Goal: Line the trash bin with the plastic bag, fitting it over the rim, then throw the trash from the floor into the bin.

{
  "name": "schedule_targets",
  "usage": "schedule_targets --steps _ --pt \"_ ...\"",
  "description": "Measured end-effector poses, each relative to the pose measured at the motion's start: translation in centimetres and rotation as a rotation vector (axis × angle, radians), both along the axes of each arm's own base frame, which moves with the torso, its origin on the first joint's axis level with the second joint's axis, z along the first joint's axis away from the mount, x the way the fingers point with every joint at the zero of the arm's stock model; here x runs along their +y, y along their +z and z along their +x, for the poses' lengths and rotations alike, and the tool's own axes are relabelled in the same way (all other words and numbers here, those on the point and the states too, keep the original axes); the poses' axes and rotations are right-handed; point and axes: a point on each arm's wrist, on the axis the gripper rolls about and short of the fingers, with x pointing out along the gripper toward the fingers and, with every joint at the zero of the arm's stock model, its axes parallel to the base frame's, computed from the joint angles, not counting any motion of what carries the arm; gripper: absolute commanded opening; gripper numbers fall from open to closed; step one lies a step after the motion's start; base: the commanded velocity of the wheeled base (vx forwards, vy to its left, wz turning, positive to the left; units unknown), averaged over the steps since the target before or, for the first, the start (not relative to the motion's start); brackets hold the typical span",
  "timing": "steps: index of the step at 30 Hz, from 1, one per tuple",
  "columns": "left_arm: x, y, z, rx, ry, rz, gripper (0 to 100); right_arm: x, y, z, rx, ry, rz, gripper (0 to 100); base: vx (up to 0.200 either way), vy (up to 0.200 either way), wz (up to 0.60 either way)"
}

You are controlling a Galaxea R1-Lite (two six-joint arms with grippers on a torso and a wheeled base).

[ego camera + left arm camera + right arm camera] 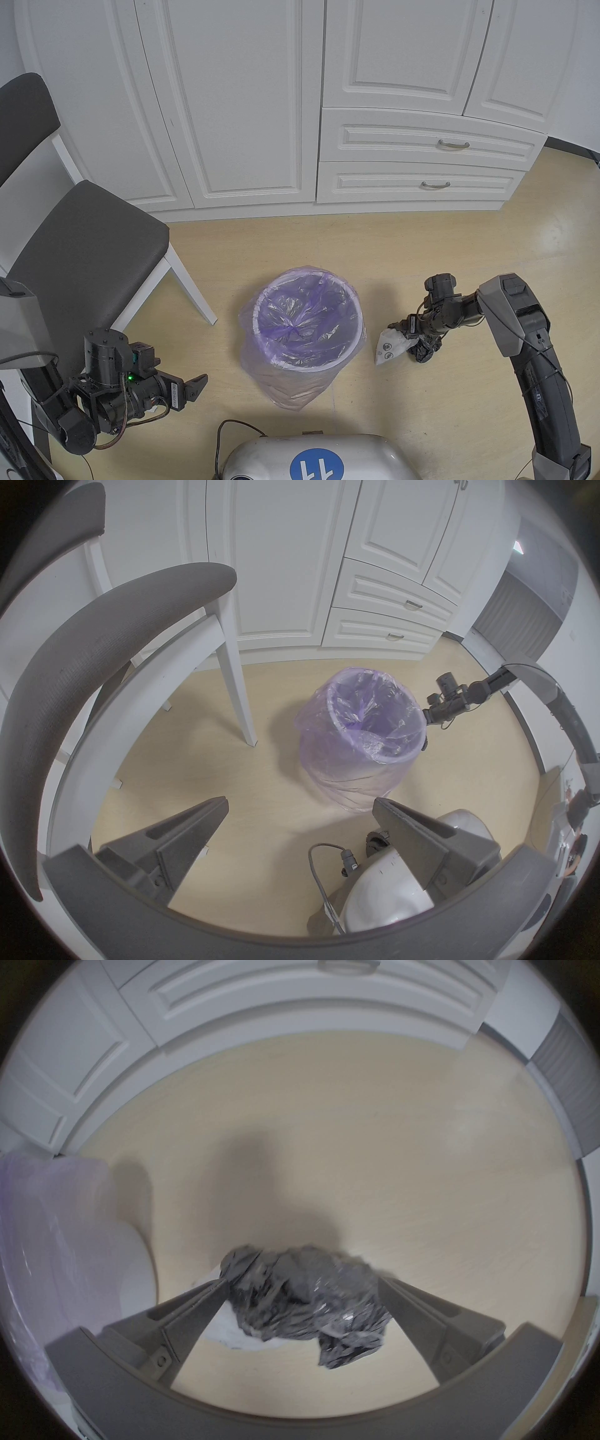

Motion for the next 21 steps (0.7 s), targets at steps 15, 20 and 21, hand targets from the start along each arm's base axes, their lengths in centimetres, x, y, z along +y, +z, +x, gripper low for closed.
schedule_targets --steps 15,20,21 --pt "0.2 -0.1 -1.0 -0.032 -0.008 -0.01 100 0.2 -2.7 -0.8 0.103 0.001 0.015 0 0.0 0.0 0.0" --pt "0.3 -0.2 -1.2 -0.038 -0.006 -0.008 100 0.1 -2.2 -0.4 0.062 -0.08 0.038 0 0.0 0.0 0.0" --pt "0.3 -0.1 -1.2 -0.044 -0.005 -0.009 100 0.0 -1.9 -0.3 0.046 -0.106 0.054 0 0.0 0.0 0.0"
